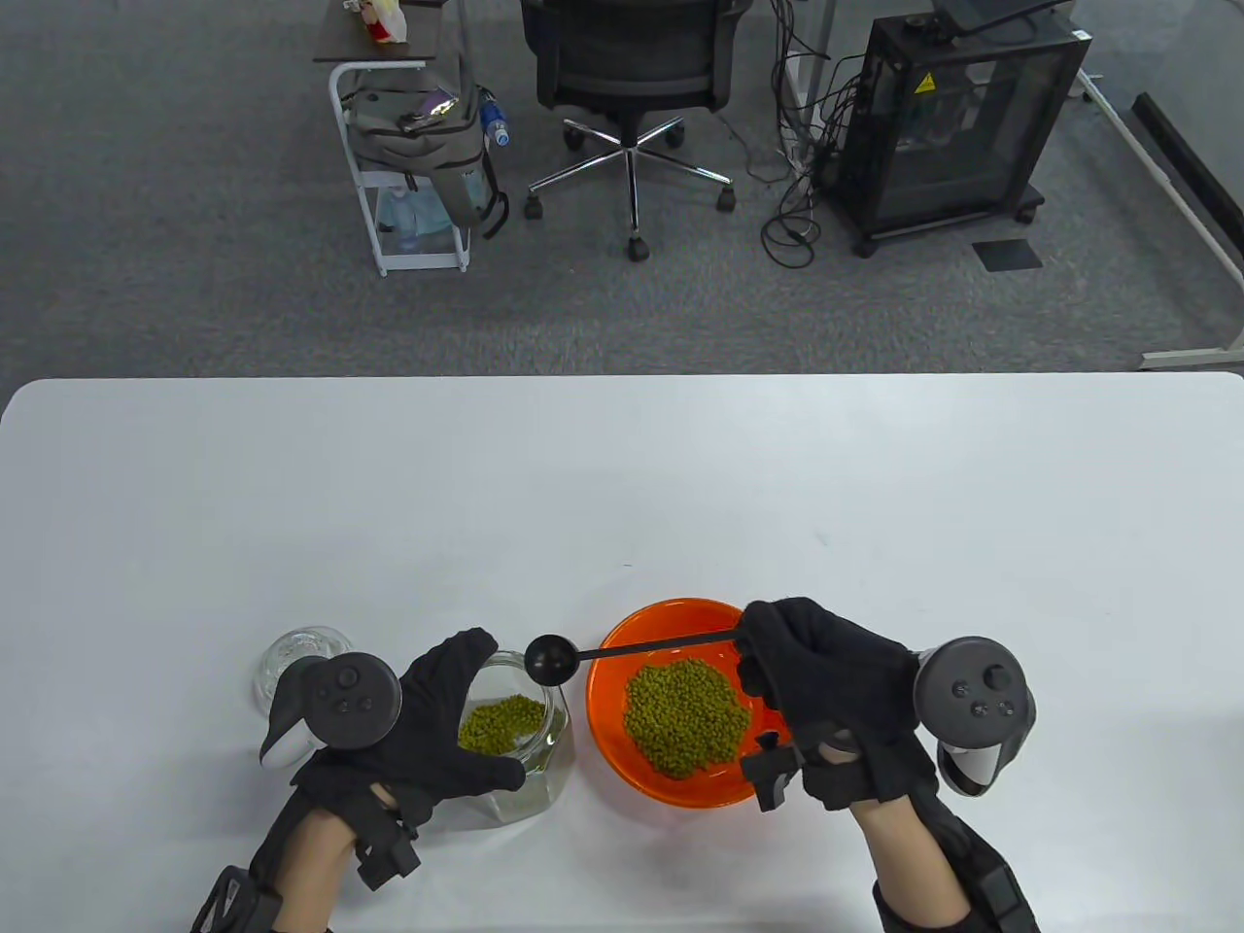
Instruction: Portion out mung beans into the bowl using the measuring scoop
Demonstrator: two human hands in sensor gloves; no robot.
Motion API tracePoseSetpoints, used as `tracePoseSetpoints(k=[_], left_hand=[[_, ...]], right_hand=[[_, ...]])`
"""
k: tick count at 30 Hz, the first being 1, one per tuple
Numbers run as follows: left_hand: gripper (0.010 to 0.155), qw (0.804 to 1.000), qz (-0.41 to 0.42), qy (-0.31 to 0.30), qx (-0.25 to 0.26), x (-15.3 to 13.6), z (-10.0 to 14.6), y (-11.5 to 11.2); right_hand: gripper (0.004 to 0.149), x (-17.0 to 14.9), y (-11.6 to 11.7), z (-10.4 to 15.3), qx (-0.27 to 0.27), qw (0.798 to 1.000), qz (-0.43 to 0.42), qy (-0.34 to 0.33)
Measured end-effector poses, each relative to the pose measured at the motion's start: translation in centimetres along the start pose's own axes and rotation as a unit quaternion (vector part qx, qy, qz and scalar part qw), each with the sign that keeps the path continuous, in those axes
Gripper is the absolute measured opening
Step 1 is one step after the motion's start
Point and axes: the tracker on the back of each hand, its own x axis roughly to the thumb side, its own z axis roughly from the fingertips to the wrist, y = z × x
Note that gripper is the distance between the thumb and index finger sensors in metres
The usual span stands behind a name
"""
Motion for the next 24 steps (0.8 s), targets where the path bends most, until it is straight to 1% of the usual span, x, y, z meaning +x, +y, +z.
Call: tracePoseSetpoints(k=[1,2,4,9,11,13,14,16,17,19,24], left_hand=[[0.125,1.000,0.000,0.000,0.000,0.0,0.0,0.0],[0.125,1.000,0.001,0.000,0.000,0.0,0.0,0.0],[0.125,1.000,0.000,0.000,0.000,0.0,0.0,0.0],[0.125,1.000,0.001,0.000,0.000,0.0,0.0,0.0],[0.125,1.000,0.001,0.000,0.000,0.0,0.0,0.0],[0.125,1.000,0.000,0.000,0.000,0.0,0.0,0.0],[0.125,1.000,0.000,0.000,0.000,0.0,0.0,0.0],[0.125,1.000,0.000,0.000,0.000,0.0,0.0,0.0],[0.125,1.000,0.000,0.000,0.000,0.0,0.0,0.0],[0.125,1.000,0.000,0.000,0.000,0.0,0.0,0.0],[0.125,1.000,0.000,0.000,-0.001,0.0,0.0,0.0]], right_hand=[[0.043,0.5,0.6,-0.2,0.009,1.000,0.008,-0.009],[0.043,0.9,1.1,-0.2,0.003,1.000,0.024,0.014],[0.043,1.6,2.0,-0.5,0.008,0.999,0.050,0.007],[0.043,3.7,4.9,-1.4,0.072,0.991,0.112,0.001],[0.044,4.8,6.1,-1.7,0.085,0.986,0.142,-0.007],[0.043,5.8,7.3,-2.2,0.098,0.980,0.175,0.000],[0.043,6.3,8.0,-2.5,0.116,0.974,0.196,-0.005],[0.043,7.0,9.5,-2.9,0.133,0.965,0.225,0.000],[0.043,7.3,10.2,-3.2,0.148,0.958,0.247,-0.004],[0.043,7.6,11.3,-3.6,0.156,0.952,0.262,-0.002],[0.044,7.9,13.8,-4.5,0.217,0.926,0.308,0.023]])
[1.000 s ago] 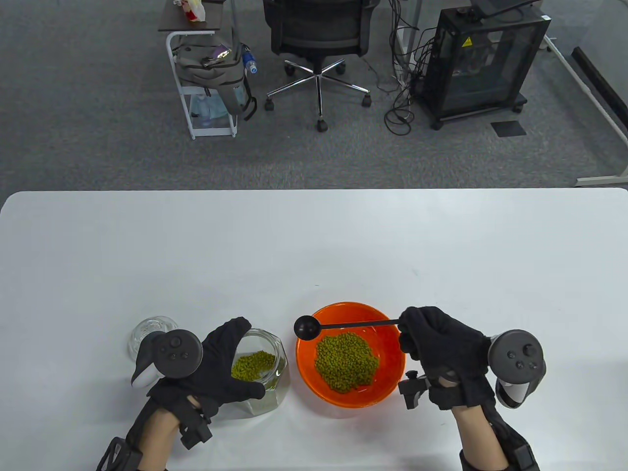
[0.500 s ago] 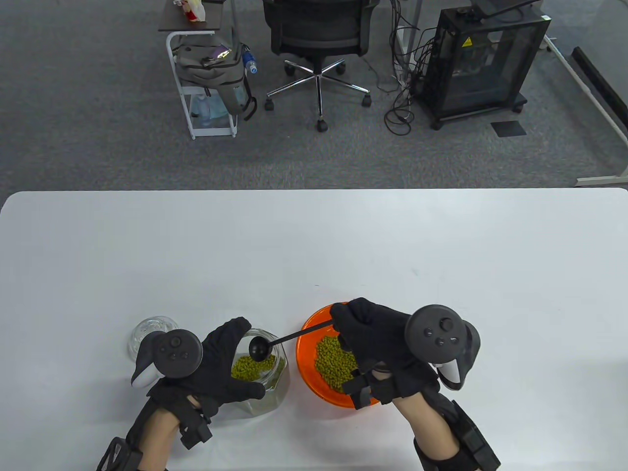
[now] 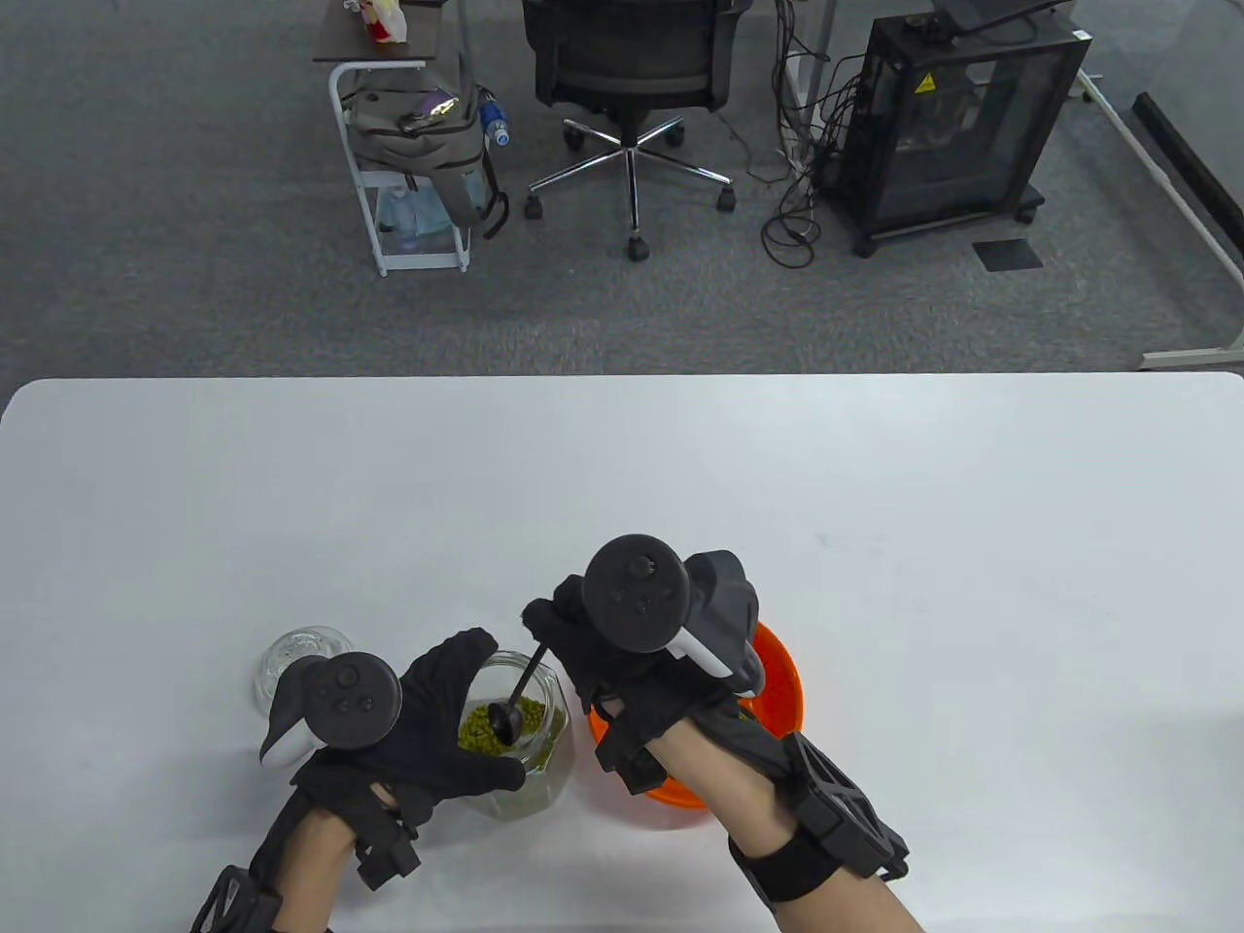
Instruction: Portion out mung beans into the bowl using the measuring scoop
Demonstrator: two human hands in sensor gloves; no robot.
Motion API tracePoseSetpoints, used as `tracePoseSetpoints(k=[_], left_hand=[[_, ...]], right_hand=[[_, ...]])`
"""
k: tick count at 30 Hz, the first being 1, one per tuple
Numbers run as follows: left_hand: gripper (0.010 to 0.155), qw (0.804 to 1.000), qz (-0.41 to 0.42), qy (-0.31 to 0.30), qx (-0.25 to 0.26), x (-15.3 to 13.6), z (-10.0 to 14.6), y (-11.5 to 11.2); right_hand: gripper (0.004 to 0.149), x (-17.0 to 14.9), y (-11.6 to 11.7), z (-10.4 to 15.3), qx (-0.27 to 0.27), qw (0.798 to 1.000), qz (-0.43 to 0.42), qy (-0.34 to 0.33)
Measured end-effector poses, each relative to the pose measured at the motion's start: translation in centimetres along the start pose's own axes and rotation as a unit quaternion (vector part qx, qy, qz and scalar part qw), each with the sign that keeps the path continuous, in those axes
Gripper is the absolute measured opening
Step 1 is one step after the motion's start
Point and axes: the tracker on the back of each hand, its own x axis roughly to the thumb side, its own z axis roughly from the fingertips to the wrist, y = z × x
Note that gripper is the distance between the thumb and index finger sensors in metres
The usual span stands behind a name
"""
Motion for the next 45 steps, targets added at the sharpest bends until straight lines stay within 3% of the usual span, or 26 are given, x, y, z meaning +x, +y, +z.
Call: tracePoseSetpoints(k=[10,20,37,45], left_hand=[[0.125,1.000,0.001,-0.001,0.000,0.0,0.0,0.0],[0.125,1.000,0.002,-0.001,-0.001,0.0,0.0,0.0],[0.125,1.000,0.003,-0.002,-0.001,-0.1,0.0,0.0],[0.125,1.000,0.003,-0.001,0.000,-0.1,0.0,0.0]], right_hand=[[0.044,1.6,2.0,-1.5,0.048,0.996,0.081,0.001],[0.044,1.4,3.5,-2.3,0.082,0.991,0.103,0.005],[0.045,-0.7,4.6,-3.8,0.125,0.990,0.059,0.033],[0.045,-2.6,6.4,-5.3,0.201,0.977,-0.004,0.068]])
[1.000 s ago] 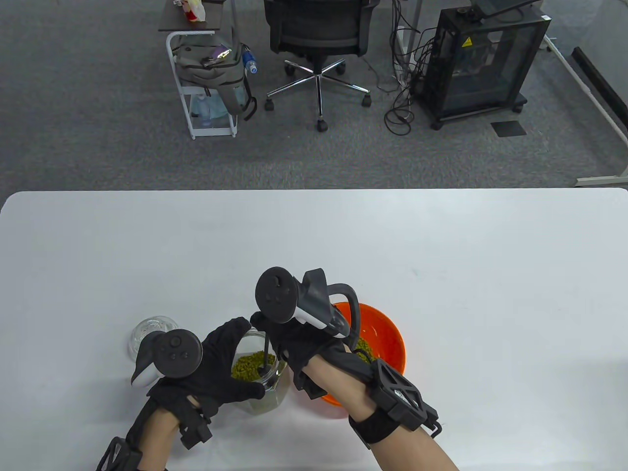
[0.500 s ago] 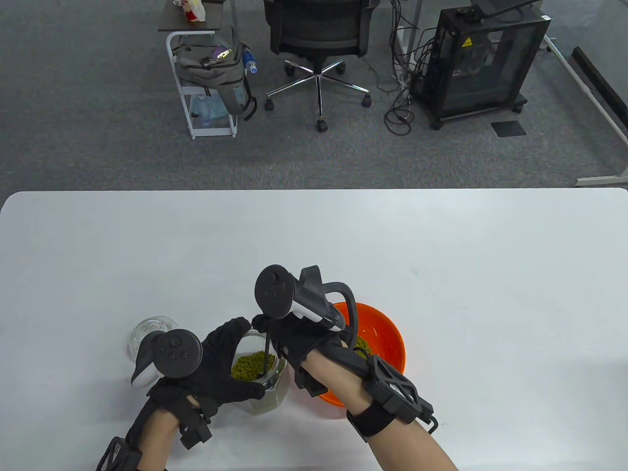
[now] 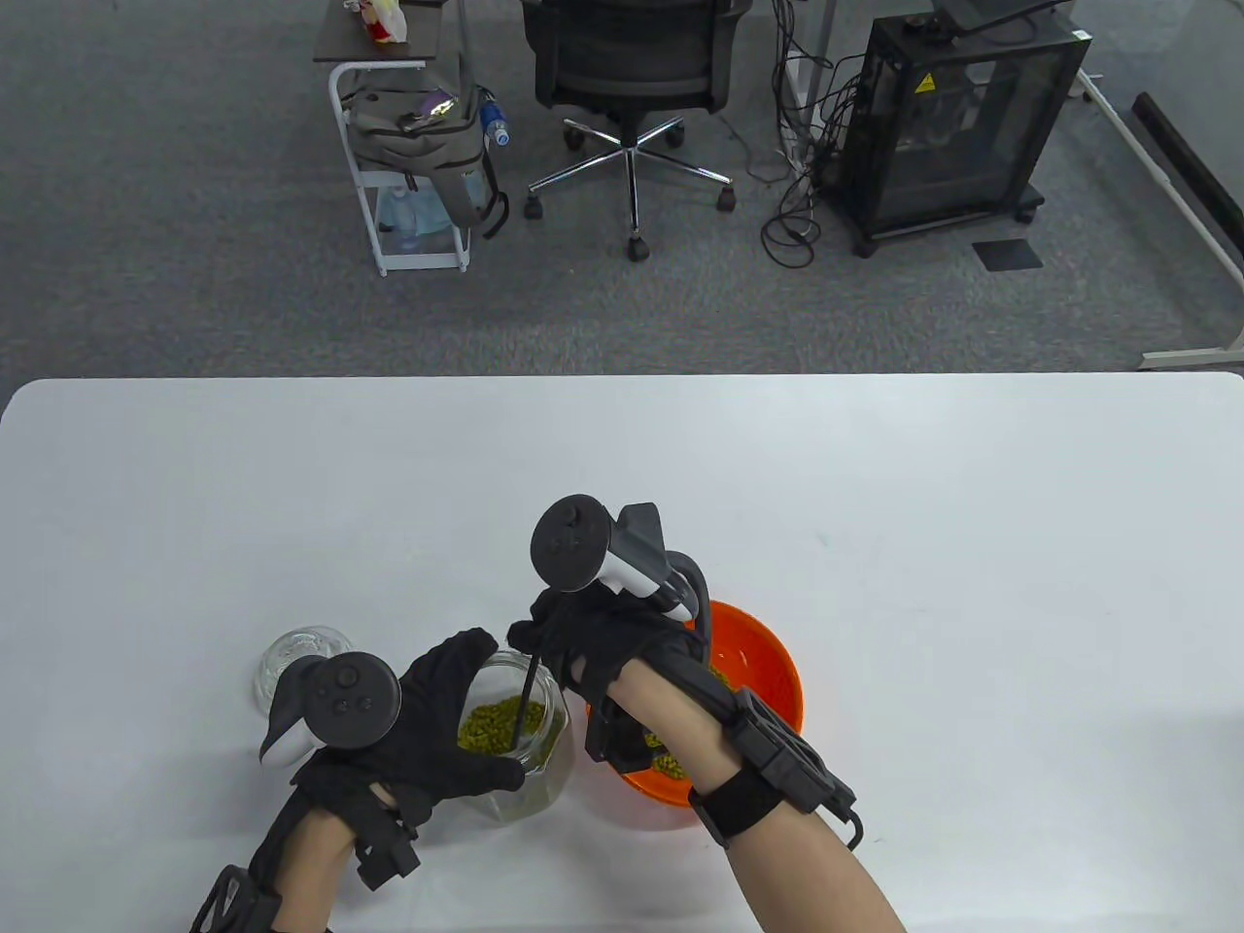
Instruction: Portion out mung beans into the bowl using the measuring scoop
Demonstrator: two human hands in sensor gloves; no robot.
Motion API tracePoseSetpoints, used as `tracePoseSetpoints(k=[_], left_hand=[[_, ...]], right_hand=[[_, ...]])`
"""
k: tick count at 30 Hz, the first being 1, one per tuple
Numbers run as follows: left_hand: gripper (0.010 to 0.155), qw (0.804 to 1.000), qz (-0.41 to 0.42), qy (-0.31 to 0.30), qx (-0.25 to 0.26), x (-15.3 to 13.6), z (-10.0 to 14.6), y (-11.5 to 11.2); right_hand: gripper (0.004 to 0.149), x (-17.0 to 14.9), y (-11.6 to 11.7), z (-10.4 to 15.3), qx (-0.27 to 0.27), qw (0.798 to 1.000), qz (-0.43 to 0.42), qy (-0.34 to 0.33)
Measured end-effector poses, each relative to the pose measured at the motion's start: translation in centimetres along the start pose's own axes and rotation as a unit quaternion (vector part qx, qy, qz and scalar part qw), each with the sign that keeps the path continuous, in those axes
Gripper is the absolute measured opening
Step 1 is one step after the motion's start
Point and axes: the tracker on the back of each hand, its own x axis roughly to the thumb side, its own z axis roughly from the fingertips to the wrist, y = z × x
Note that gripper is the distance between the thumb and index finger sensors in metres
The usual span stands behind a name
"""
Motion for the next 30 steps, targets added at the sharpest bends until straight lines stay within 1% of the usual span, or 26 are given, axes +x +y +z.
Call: tracePoseSetpoints(k=[6,15,18,22,26,30], left_hand=[[0.125,1.000,-0.001,0.000,-0.001,0.0,0.0,0.0],[0.125,1.000,-0.002,0.000,-0.001,0.0,0.0,0.0],[0.125,1.000,-0.002,0.000,-0.001,0.0,0.0,0.0],[0.125,1.000,-0.002,0.000,-0.001,0.0,0.0,0.0],[0.126,1.000,-0.002,0.001,0.000,0.0,0.0,0.0],[0.125,1.000,-0.001,0.001,0.000,0.0,0.0,0.0]], right_hand=[[0.046,-2.2,0.2,-0.9,0.024,0.996,-0.080,0.014],[0.046,-4.9,-0.1,-0.5,0.001,0.984,-0.176,0.022],[0.046,-5.8,0.3,-0.1,-0.007,0.976,-0.218,0.020],[0.046,-7.1,0.3,0.3,-0.020,0.969,-0.246,0.023],[0.046,-8.4,0.4,0.5,-0.014,0.959,-0.283,0.021],[0.046,-9.8,0.5,0.8,-0.021,0.947,-0.320,0.026]])
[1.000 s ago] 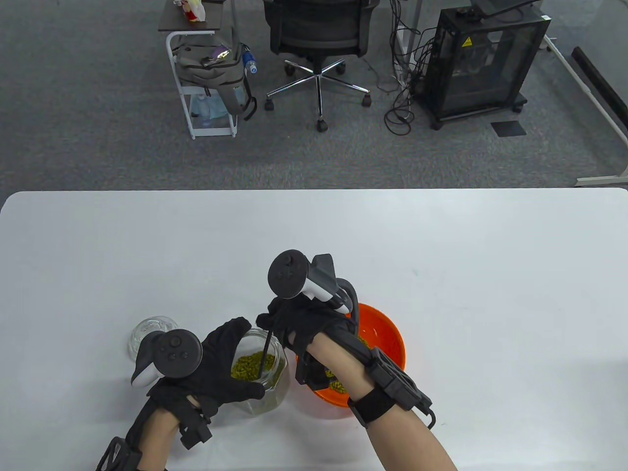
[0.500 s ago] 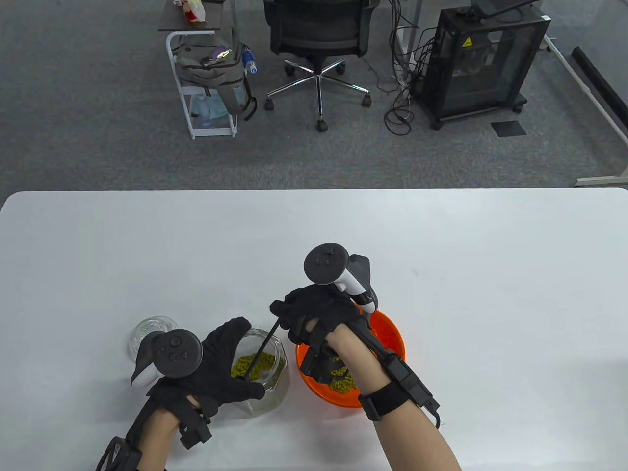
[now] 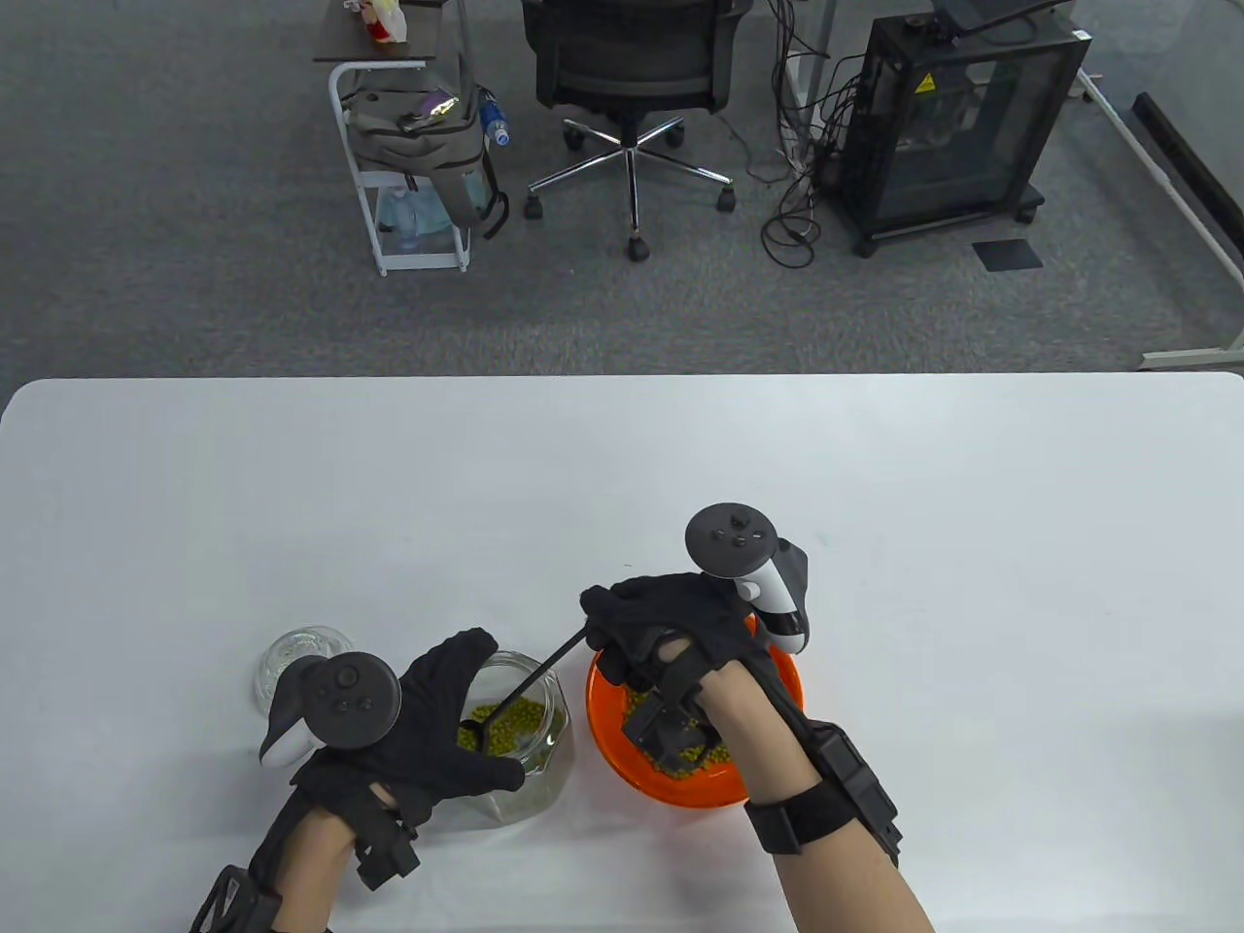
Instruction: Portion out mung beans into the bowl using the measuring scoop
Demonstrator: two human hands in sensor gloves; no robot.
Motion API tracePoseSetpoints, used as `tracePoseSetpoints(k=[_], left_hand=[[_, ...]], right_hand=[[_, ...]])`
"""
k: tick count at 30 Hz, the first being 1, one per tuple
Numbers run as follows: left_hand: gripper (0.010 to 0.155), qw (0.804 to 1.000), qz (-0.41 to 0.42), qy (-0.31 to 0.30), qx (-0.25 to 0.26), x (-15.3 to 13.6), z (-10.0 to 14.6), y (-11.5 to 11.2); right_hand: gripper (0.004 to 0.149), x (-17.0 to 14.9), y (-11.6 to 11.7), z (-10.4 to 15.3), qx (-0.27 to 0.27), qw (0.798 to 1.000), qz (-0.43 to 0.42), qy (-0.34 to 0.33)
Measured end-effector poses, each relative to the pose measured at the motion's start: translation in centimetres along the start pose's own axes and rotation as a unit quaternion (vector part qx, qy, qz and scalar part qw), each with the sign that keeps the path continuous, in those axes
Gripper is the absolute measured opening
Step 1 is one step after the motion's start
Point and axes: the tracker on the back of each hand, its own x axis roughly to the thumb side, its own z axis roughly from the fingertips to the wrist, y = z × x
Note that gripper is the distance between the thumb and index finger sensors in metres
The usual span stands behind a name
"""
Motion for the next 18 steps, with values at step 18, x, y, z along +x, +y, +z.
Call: tracePoseSetpoints(k=[18], left_hand=[[0.125,1.000,-0.001,0.000,0.000,0.0,0.0,0.0]], right_hand=[[0.046,-2.9,-2.4,1.5,-0.042,0.996,-0.074,-0.004]])
